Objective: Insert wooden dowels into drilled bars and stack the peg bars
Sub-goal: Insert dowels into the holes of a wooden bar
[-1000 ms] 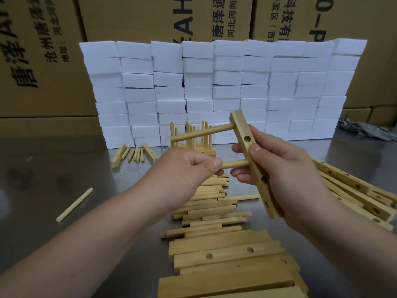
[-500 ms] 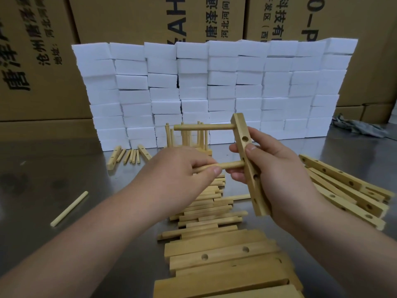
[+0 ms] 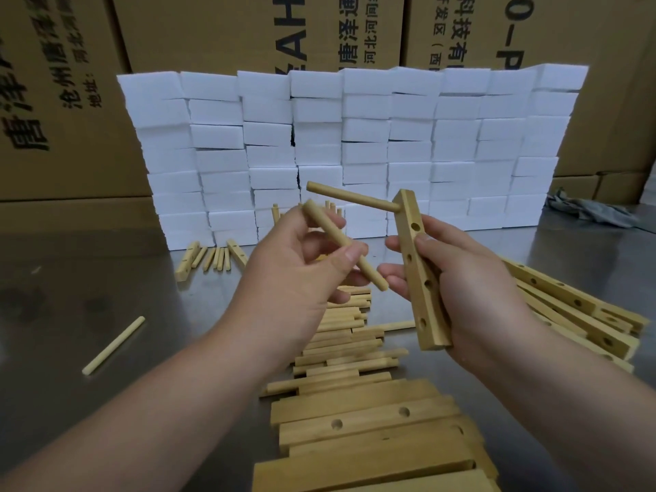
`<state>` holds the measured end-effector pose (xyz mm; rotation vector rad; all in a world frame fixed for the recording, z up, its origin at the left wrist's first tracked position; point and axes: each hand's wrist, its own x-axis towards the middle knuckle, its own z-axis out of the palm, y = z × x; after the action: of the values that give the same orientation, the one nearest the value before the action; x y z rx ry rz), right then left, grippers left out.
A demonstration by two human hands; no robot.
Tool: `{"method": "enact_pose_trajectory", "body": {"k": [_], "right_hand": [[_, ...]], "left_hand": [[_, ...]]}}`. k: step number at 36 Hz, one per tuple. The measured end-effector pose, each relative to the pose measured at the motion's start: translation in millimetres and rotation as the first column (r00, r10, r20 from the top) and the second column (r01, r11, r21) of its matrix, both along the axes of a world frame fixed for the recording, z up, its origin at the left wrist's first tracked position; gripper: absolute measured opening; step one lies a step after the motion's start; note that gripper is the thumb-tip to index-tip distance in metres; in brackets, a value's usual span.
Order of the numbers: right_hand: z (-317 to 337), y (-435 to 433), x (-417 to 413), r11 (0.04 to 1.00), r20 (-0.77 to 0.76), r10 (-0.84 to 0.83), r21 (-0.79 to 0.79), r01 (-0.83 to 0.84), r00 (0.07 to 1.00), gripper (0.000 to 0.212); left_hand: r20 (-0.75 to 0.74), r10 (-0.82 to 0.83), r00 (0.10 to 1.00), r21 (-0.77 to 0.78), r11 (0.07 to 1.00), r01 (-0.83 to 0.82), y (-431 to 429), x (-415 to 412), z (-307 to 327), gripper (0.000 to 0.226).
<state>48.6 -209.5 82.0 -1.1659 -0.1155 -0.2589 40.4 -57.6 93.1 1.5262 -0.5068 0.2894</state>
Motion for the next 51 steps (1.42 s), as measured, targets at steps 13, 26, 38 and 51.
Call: {"method": "enact_pose_trajectory", "body": {"k": [13,26,38,51], "right_hand": [[1.6,5.0,-3.7,0.997,0.040,0.072,0.017,-0.072,0.997,0.026],[6.8,3.3,-6.8,0.998,0.095,0.005,-0.056,0.001,0.995,0.025],[9.6,7.3,-12.6,0.976,0.148,-0.031,-0.207,0.062,0.989,0.030],[9.7,7.9,-14.7,0.968,0.140,-0.031,-0.242,0.065,0.990,0.028]], "left_hand": [[-0.118,-0.154,0.981,-0.307,0.945,0.112,-4.1,6.0,-8.8,0.015],[-0.034,0.180,0.983,0.148,0.974,-0.173,6.3,6.0,-2.0,0.008],[0.582,0.124,0.804,0.538,0.682,-0.495,10.7,4.0,-3.8,0.027],[0.683,0.080,0.726,0.536,0.620,-0.573,10.8,-2.0,-0.4,0.023]]}}
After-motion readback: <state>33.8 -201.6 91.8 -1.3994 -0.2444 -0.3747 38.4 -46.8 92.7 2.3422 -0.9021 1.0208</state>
